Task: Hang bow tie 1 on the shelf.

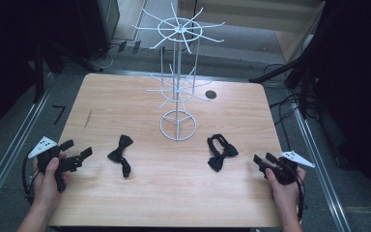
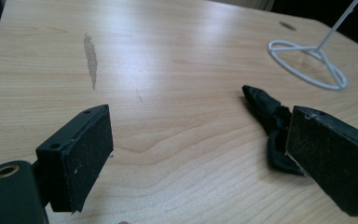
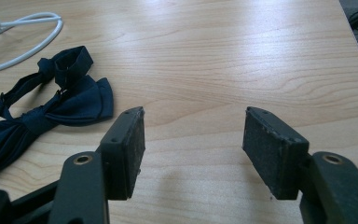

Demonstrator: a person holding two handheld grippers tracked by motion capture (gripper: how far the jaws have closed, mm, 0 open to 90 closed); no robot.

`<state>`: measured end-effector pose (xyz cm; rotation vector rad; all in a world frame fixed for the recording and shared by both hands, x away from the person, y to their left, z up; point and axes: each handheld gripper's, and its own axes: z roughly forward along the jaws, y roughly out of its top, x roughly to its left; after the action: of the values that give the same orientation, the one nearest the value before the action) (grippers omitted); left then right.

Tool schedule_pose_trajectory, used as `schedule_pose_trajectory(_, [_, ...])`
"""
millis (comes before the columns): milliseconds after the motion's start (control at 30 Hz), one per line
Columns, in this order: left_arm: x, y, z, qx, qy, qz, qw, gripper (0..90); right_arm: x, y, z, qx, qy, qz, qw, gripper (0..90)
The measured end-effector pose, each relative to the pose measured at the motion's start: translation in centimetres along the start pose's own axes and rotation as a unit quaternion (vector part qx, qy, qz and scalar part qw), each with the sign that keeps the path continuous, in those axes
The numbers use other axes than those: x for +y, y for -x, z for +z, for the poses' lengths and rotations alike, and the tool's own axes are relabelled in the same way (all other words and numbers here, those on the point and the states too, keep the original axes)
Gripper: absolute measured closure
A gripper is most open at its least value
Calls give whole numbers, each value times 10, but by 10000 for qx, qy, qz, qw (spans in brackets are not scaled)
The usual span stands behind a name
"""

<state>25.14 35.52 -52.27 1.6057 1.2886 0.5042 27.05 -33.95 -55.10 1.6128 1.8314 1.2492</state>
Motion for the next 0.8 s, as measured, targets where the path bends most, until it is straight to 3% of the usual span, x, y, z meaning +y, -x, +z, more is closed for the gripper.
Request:
schedule_pose_trajectory(167, [-1,-1,-2,-69,34,-33,10000,83,1,-3,1,-50,48,-113,9999,403])
schedule_pose_trajectory(267, [-1,0,-1,-79,-21,0,10000,83,4,-6,2,-74,167,-19,9998,406])
schedule_pose_trajectory(400, [0,-2,1,-124,-118,-31,9998,34,15,-23,2,44,392,-147,9991,405])
schedule_pose_trajectory(633, [0,-1,1,-104,-99,-1,9999,33,25,-52,9,162,430,-503,9977,405])
schedule_pose_trajectory(667, [0,-1,1,-108,-103,8,9999,32,28,-61,12,170,375,-662,9970,404])
schedule_pose_trajectory(800, [0,-1,1,-111,-130,0,9999,29,30,-74,17,277,307,-865,9954,404])
